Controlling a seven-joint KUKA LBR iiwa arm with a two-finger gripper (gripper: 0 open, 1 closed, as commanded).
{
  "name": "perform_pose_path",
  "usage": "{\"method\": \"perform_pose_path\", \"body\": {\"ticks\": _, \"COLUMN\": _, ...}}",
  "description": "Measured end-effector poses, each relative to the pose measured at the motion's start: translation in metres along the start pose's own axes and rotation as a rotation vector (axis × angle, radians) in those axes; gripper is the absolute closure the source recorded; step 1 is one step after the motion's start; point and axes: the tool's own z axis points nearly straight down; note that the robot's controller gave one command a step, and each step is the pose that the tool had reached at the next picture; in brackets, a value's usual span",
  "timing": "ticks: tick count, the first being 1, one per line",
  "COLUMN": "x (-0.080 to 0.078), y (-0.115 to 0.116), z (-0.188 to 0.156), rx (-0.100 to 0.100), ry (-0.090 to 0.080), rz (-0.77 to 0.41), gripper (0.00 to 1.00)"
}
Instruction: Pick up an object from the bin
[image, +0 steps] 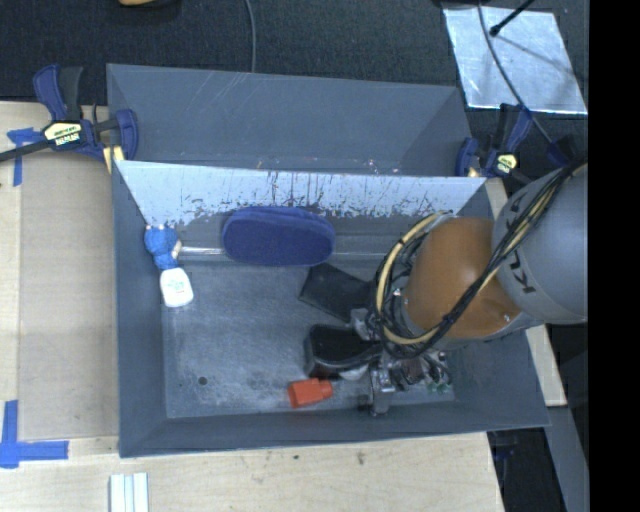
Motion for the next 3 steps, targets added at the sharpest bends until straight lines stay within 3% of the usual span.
{"method": "perform_pose_path", "body": {"ticks": 1, "x": -0.001, "y": 0.0, "z": 0.0, "rx": 0.0, "ry": -0.002, "rz": -0.003, "gripper": 0.0}}
{"method": "perform_pose_path", "body": {"ticks": 2, "x": -0.003, "y": -0.001, "z": -0.001, "rx": 0.001, "ry": -0.011, "rz": -0.002, "gripper": 1.0}}
{"method": "perform_pose_path", "body": {"ticks": 3, "x": -0.003, "y": -0.001, "z": -0.024, "rx": 0.0, "ry": 0.006, "rz": -0.004, "gripper": 1.0}}
